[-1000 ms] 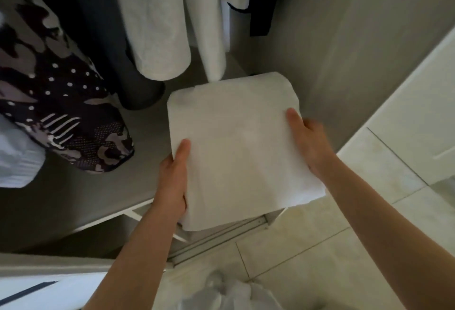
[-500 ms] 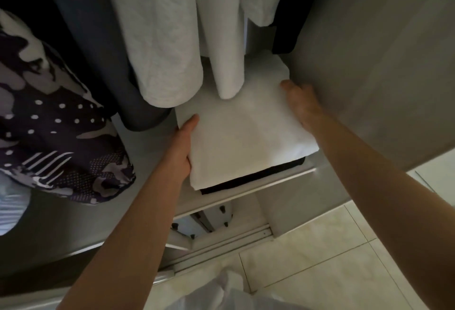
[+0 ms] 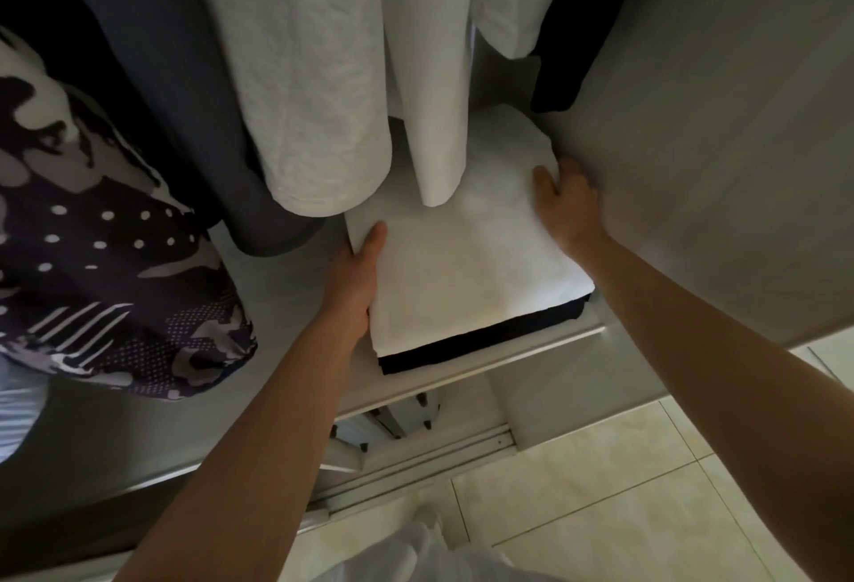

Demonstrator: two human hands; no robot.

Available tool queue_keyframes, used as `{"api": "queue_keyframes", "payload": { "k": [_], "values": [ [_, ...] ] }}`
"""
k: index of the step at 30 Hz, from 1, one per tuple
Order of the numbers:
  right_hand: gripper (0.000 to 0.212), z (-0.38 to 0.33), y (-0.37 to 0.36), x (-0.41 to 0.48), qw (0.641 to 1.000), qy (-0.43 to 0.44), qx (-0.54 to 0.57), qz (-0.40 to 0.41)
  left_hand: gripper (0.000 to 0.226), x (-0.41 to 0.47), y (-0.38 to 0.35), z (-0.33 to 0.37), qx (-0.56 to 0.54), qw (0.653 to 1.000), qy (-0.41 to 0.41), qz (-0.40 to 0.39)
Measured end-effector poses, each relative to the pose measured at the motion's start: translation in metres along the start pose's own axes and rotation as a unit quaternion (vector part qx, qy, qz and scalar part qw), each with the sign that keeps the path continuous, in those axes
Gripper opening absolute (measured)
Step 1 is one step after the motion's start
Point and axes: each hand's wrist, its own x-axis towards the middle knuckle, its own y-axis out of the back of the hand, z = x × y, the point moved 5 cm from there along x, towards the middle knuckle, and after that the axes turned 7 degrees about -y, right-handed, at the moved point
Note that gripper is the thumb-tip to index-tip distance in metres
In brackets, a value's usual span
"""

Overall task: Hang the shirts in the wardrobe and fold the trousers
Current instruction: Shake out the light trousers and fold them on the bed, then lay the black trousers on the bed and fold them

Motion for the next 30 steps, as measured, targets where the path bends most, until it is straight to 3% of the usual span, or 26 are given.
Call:
{"api": "queue_keyframes", "payload": {
  "k": [4,12,16,20,23,26,30],
  "values": [
    [0.047,0.015,-0.011,0.005,0.998,-0.033,-0.038,-0.045,0.051,0.001,0.001,-0.011,0.062,0.997,0.034,0.012],
    [0.05,0.024,-0.014,0.001,0.996,-0.034,-0.063,-0.048,0.023,-0.008,0.013,-0.015,0.117,0.992,-0.021,0.031],
    [0.044,0.023,-0.011,-0.015,0.996,0.014,-0.084,-0.034,0.037,-0.023,0.018,-0.015,0.204,0.974,-0.09,0.027],
    [0.051,0.028,-0.009,-0.048,0.99,0.074,-0.123,0.003,0.055,-0.045,0.024,-0.014,0.306,0.934,-0.184,0.02],
    [0.053,0.037,-0.004,-0.08,0.98,0.106,-0.166,0.029,0.059,-0.07,0.025,-0.014,0.408,0.876,-0.255,0.032],
    [0.051,0.052,0.0,-0.121,0.974,0.127,-0.183,0.044,0.049,-0.104,0.018,-0.016,0.439,0.829,-0.345,0.033],
    [0.048,0.076,0.004,-0.177,0.974,0.136,-0.175,0.038,0.038,-0.148,0.004,-0.038,0.422,0.798,-0.43,0.011]
  ]
}}
